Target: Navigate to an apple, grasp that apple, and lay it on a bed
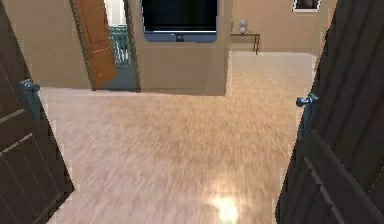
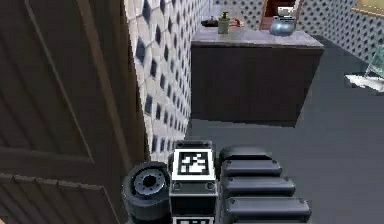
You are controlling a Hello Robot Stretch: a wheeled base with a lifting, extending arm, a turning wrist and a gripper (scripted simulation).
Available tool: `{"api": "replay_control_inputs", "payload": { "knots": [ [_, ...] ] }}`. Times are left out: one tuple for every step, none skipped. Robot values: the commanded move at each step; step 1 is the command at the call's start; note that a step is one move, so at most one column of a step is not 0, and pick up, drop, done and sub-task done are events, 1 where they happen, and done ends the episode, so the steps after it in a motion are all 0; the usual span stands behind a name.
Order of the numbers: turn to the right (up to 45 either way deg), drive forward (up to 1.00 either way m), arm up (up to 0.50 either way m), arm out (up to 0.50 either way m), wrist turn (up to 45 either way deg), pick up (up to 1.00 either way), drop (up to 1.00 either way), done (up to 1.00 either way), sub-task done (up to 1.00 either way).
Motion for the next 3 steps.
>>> {"api": "replay_control_inputs", "payload": {
  "knots": [
    [-3.0,0.00,0.00,0.00,0.0,0.00,0.00,0.00,0.00],
    [0.0,0.75,0.00,0.00,0.0,0.00,0.00,0.00,0.00],
    [6.0,0.00,0.00,0.00,0.0,0.00,0.00,0.00,0.00]
  ]
}}
